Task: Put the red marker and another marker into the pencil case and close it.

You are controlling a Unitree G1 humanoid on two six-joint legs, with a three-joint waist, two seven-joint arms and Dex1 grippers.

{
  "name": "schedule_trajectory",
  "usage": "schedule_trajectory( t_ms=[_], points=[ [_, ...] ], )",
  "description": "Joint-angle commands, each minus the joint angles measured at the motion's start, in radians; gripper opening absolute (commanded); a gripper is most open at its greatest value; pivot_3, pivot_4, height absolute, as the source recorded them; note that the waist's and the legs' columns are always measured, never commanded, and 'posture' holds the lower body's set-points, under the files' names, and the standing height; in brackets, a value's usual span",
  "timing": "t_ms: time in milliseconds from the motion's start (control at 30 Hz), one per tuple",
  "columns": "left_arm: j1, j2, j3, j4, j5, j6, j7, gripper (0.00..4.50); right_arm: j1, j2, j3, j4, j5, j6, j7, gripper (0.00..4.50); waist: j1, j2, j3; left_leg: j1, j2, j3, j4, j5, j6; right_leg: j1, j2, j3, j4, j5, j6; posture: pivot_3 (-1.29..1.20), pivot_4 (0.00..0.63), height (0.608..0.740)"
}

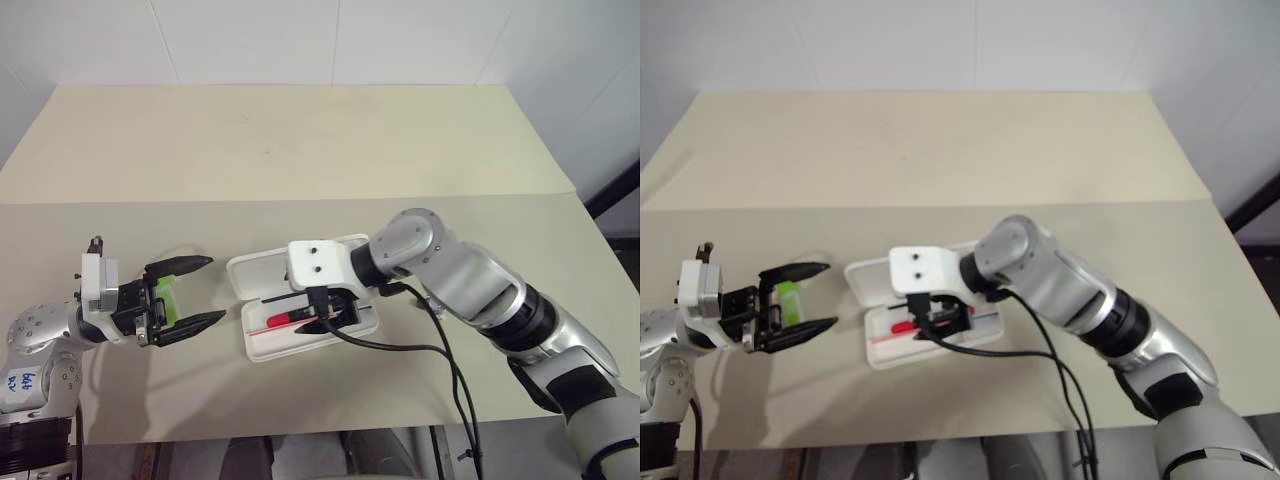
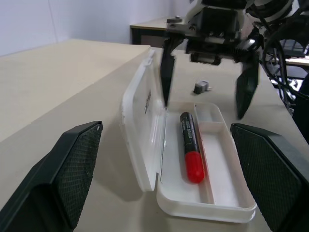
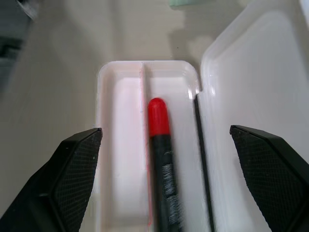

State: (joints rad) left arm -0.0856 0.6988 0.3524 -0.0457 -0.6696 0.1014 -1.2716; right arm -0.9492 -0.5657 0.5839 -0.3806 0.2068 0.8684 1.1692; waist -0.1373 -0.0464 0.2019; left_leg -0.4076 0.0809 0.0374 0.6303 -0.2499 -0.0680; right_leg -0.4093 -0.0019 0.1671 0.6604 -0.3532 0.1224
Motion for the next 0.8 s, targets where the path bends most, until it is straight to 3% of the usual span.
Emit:
schedule_trajectory(
  t_ms=[33,233,500,800],
  points=[
    [0.025,-0.009,0.019,-0.042,0.000,0.005,0.047,4.50,0.046,-0.066,-0.097,-0.059,0.086,-0.051,0.078,4.48,0.001,0.000,0.000,0.000,0.000,0.000,0.000,0.000,0.000,0.000,0.000,0.000,0.000,0.000,0.000,0.00,0.150,0.740],
    [0.087,-0.029,0.044,-0.112,0.012,0.030,0.178,4.50,0.132,-0.098,-0.237,-0.063,0.233,-0.074,0.125,4.48,-0.001,0.000,0.000,0.001,0.001,0.000,0.000,0.000,0.000,0.001,0.001,0.000,0.000,0.000,0.000,0.00,0.150,0.740],
    [0.196,-0.086,0.078,-0.260,0.021,0.082,0.411,4.50,0.252,-0.116,-0.365,-0.030,0.306,-0.217,0.151,4.48,0.003,-0.001,0.000,0.001,0.000,0.000,0.001,0.000,0.000,0.003,0.000,0.001,-0.001,0.001,0.001,0.00,0.150,0.740],
    [0.250,-0.231,0.064,-0.419,0.102,0.194,0.800,4.50,0.330,-0.126,-0.449,0.037,0.357,-0.310,0.169,4.48,0.010,-0.001,0.000,0.002,-0.001,-0.001,0.002,0.000,0.000,0.005,0.000,0.001,-0.002,0.001,0.002,0.00,0.150,0.740]
  ],
)
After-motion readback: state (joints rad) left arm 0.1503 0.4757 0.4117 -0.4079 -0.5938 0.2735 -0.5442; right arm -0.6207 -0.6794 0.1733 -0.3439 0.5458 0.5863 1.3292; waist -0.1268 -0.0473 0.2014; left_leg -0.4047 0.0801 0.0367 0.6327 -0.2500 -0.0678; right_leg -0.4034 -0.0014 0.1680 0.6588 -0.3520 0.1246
